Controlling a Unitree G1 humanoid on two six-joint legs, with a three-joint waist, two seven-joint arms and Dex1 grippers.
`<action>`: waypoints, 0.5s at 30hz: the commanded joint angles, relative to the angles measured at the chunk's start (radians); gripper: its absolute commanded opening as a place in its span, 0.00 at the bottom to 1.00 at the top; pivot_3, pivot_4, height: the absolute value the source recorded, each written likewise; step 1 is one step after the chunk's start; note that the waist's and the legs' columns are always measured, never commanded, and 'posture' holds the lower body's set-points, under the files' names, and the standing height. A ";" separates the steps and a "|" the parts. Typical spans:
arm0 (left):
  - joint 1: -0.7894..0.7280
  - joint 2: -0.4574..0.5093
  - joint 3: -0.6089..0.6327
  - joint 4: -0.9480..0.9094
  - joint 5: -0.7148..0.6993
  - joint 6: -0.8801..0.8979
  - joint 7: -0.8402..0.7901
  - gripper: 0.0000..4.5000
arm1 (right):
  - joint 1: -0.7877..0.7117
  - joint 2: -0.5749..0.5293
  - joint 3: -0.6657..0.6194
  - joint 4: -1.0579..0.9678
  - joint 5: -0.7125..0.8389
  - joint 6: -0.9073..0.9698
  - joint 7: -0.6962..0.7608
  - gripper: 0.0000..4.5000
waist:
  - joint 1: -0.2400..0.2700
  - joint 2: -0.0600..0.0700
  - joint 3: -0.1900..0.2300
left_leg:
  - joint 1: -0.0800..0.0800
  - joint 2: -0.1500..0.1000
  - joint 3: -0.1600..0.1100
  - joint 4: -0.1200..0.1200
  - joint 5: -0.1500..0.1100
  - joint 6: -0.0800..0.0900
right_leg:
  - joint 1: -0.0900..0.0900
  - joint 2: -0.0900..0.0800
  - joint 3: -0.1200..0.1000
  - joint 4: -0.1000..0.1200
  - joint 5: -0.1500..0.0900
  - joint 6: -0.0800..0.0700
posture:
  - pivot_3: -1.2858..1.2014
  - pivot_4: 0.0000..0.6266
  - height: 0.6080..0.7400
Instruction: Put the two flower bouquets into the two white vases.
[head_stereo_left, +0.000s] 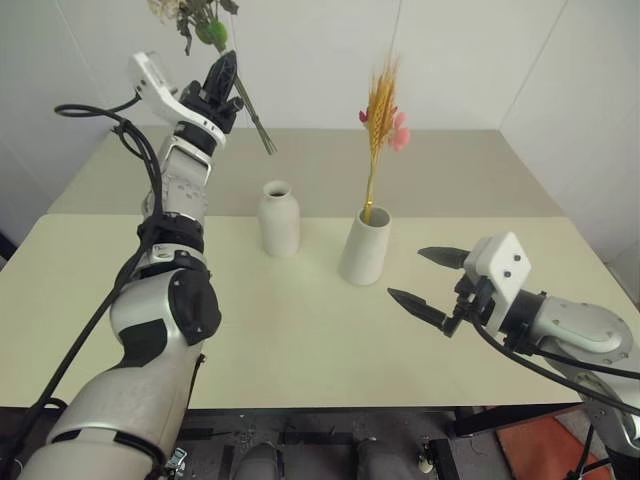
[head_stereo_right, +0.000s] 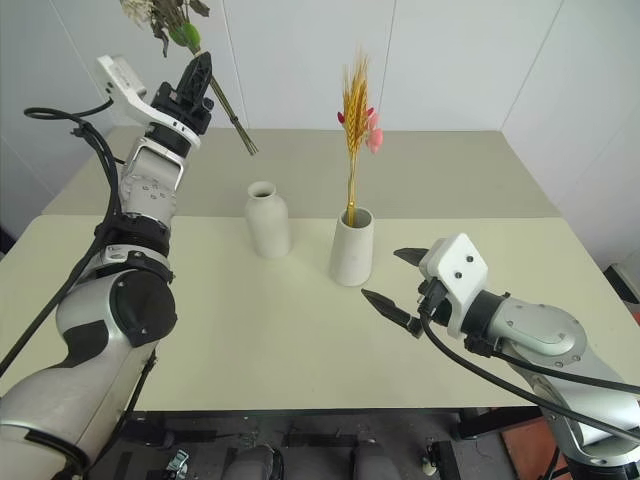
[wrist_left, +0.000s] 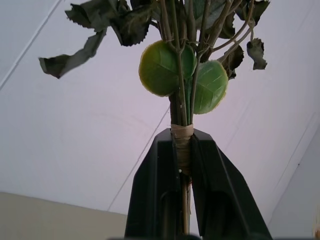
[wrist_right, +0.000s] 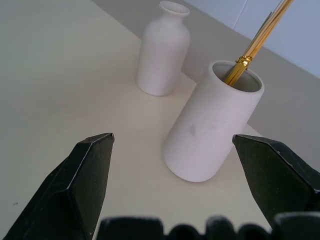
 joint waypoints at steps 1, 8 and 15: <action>0.019 0.019 -0.029 -0.026 0.009 0.003 -0.049 0.02 | -0.004 0.003 -0.011 -0.031 -0.013 -0.016 -0.011 1.00 | 0.001 0.000 0.000 | 0.000 0.000 0.000 0.000 0.000 0.000 | 0.000 0.000 0.000 0.000 0.000 0.000 | 0.52 0.24 1.00; 0.058 -0.003 -0.002 -0.001 -0.044 0.032 -0.052 0.02 | -0.008 0.023 0.006 -0.019 -0.027 -0.024 -0.007 1.00 | 0.005 0.000 0.000 | 0.000 0.000 0.000 0.001 0.000 0.000 | 0.000 0.000 0.000 0.001 0.000 0.000 | 0.52 0.24 1.00; 0.049 -0.029 -0.018 0.006 -0.036 0.031 -0.072 0.02 | -0.013 0.040 0.012 -0.012 -0.049 -0.032 -0.008 1.00 | 0.006 0.000 0.000 | 0.000 0.000 0.000 0.001 0.000 0.000 | 0.000 0.000 0.000 0.001 0.000 0.000 | 0.52 0.24 1.00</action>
